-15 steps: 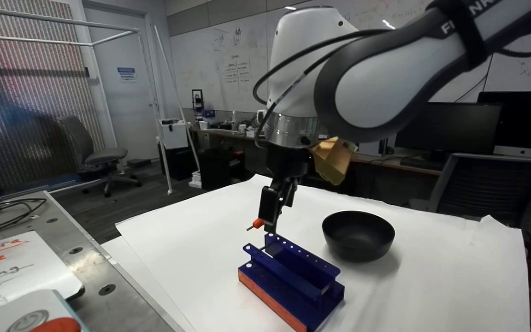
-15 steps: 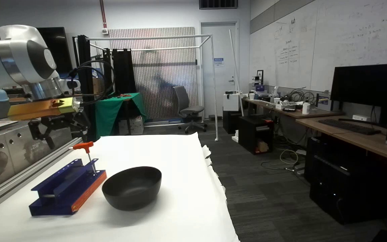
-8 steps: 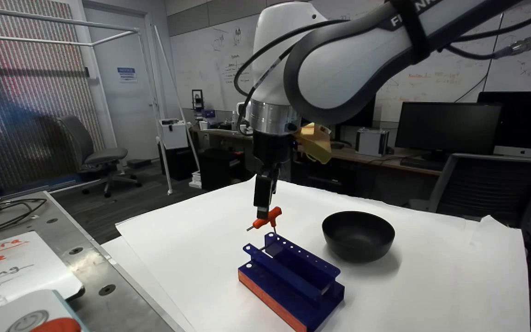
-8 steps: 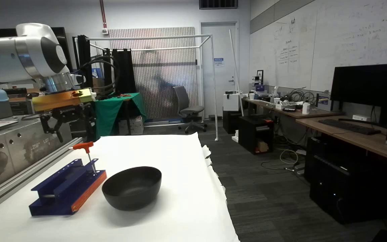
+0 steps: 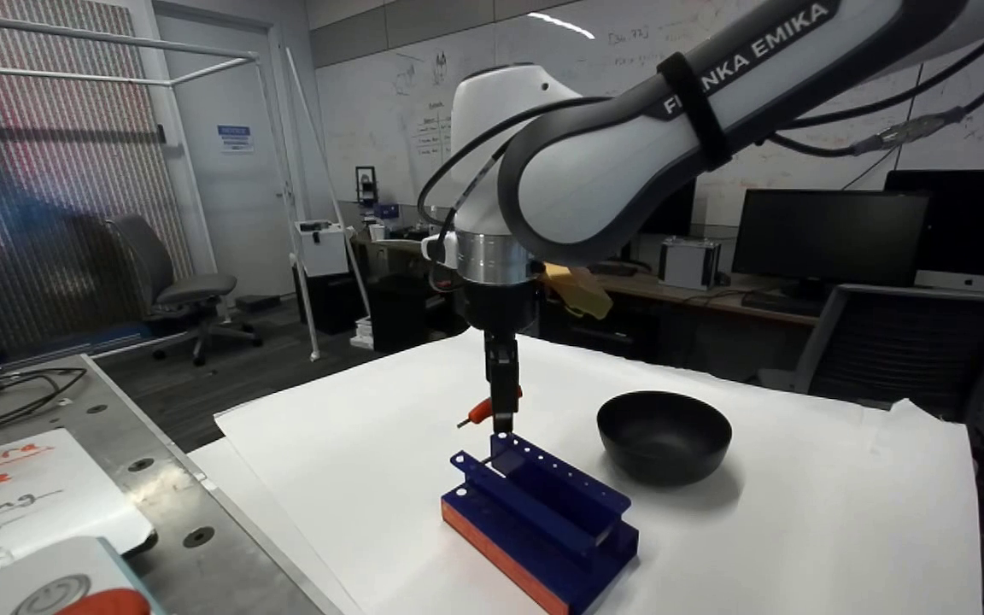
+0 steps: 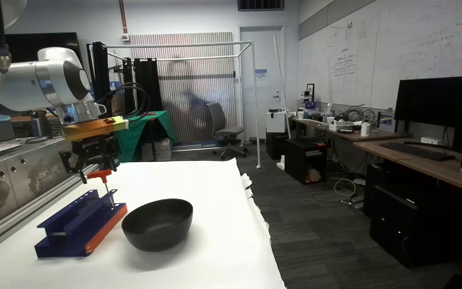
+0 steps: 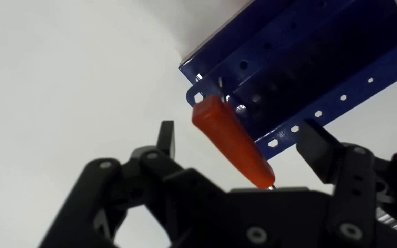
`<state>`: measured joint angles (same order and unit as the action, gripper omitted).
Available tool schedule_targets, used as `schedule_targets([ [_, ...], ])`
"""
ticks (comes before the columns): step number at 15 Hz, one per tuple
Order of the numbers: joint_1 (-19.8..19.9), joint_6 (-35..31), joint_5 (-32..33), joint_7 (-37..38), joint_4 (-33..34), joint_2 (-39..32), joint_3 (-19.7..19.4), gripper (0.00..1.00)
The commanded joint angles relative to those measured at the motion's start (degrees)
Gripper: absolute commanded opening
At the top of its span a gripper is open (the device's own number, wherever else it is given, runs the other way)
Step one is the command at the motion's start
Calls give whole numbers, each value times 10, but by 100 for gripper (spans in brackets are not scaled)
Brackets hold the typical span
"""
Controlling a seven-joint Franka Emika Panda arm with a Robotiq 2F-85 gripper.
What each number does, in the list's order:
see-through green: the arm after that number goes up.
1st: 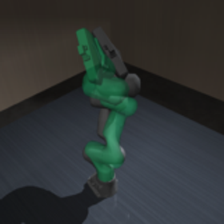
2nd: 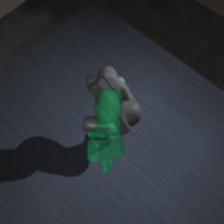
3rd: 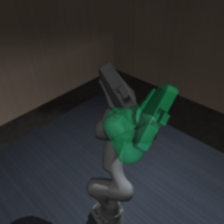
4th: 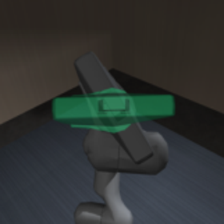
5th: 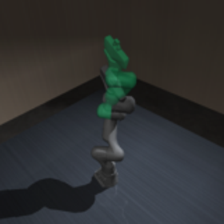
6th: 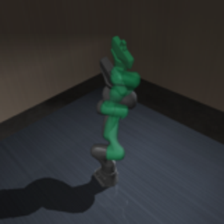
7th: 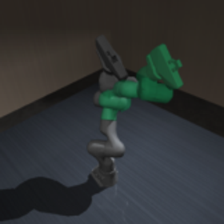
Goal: Put the metal object with the orange handle in the black bowl
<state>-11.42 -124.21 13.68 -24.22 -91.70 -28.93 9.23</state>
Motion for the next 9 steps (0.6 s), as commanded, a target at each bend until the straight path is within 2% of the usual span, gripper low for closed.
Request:
schedule_targets([
  [1,3,-2,15,-32,34,-25,3,58],
  [7,1,12,33,-38,33,-20,-1,12],
  [9,1,15,39,-37,30,-15,-2,6],
])
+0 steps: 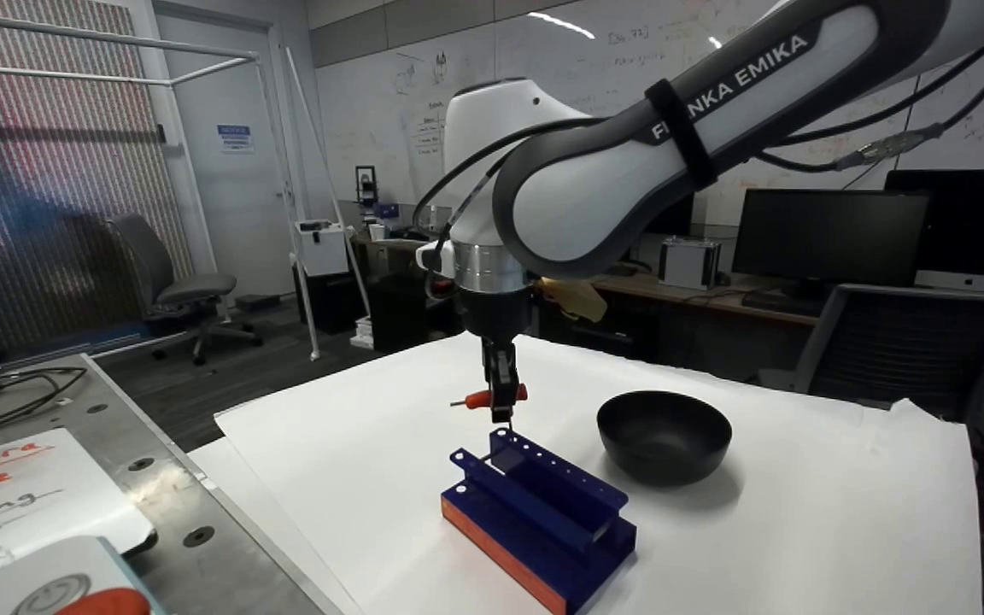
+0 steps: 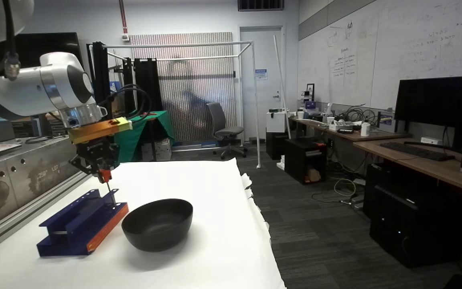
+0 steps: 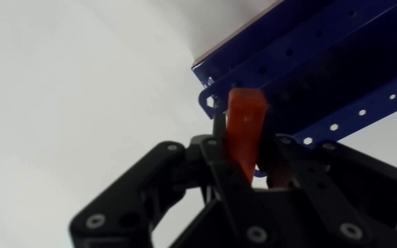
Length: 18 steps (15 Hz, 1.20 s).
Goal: Put the metal object with the orange handle in the black bowl
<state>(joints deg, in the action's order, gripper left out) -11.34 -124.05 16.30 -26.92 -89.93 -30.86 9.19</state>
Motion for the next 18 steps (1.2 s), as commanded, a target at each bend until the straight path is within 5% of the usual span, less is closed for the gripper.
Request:
schedule_targets([
  [1,0,13,16,-6,10,10,-3,11],
  [9,-5,55,17,34,9,103,-4,11],
  [18,-9,225,151,167,-18,131,-43,11],
])
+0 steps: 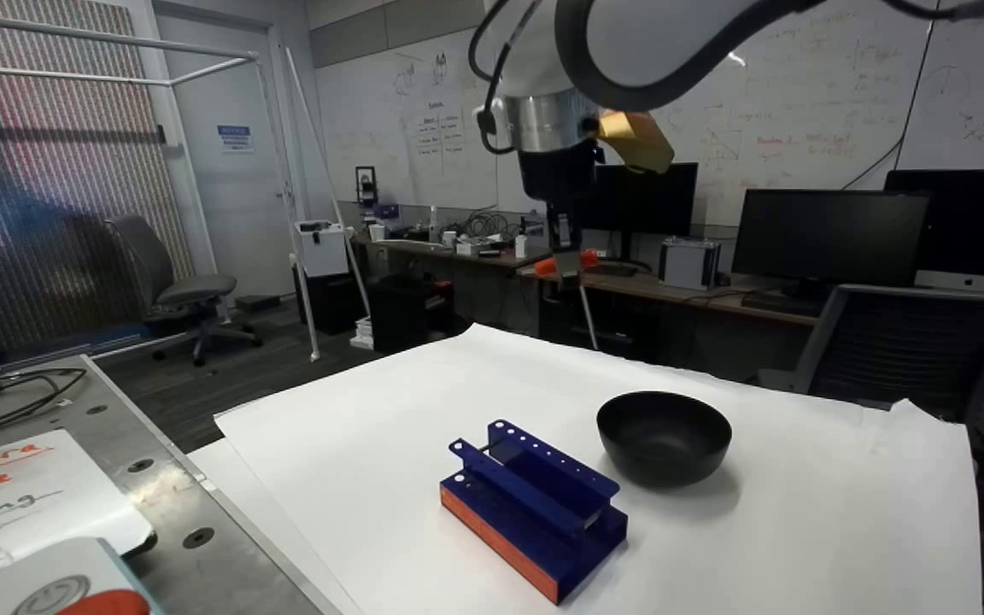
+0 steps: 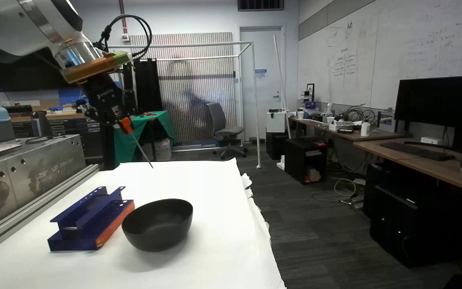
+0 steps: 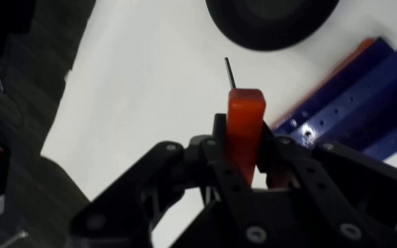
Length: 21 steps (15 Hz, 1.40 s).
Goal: Put the metal object with the orange handle in the black bowl
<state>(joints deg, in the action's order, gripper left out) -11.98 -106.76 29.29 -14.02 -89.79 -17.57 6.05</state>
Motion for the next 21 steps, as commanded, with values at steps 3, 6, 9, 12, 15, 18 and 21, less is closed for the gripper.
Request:
schedule_targets([
  [3,4,111,-2,59,-29,-33,-14,11],
  [6,12,98,-35,71,-40,-66,-8,11],
  [9,11,77,-50,84,-35,-97,-8,11],
  [12,6,46,-38,106,-40,-115,-14,11],
  [15,2,25,-24,119,-43,-123,-19,14],
  [18,1,24,-23,130,-41,-127,-22,53],
  [21,4,21,-33,137,-40,-127,-23,76],
])
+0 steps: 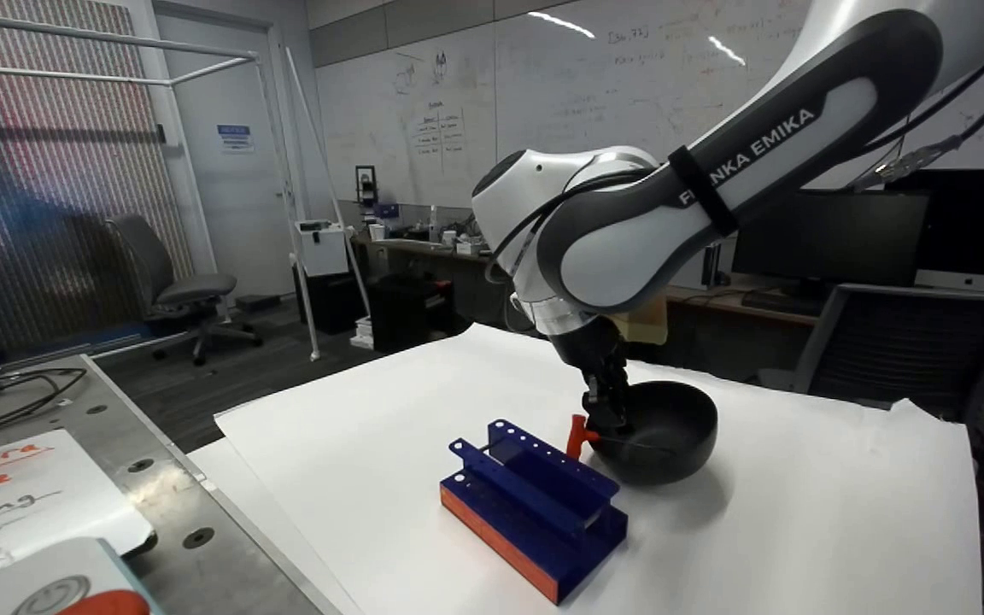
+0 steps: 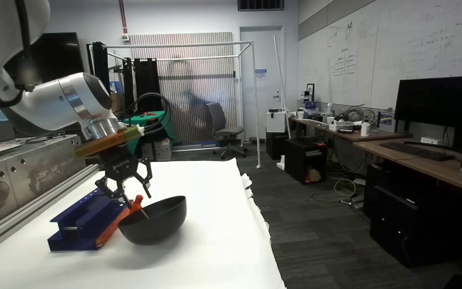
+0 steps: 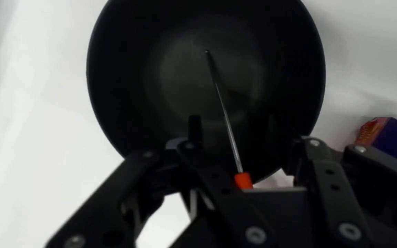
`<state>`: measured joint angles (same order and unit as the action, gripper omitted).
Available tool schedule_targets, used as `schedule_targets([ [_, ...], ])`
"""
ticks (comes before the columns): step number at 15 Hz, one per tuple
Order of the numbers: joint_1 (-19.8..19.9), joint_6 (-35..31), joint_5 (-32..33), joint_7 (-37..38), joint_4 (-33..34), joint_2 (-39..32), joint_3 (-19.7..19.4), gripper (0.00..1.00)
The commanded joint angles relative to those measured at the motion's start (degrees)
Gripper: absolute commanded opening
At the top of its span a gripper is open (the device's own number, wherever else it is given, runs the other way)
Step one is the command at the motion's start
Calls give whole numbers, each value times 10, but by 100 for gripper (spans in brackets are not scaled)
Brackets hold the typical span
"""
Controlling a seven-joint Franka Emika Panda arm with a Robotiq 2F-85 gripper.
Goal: Put the metal object with the orange handle in the black bowl
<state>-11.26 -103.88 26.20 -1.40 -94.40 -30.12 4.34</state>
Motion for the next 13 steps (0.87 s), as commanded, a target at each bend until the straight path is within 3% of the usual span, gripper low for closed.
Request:
schedule_targets([
  [1,0,-7,-9,10,6,-1,-4,84],
  [3,10,-10,-39,-1,5,5,3,100],
  [9,49,-79,-200,-35,-27,61,31,100],
  [13,61,-175,-277,-44,-66,110,37,100],
])
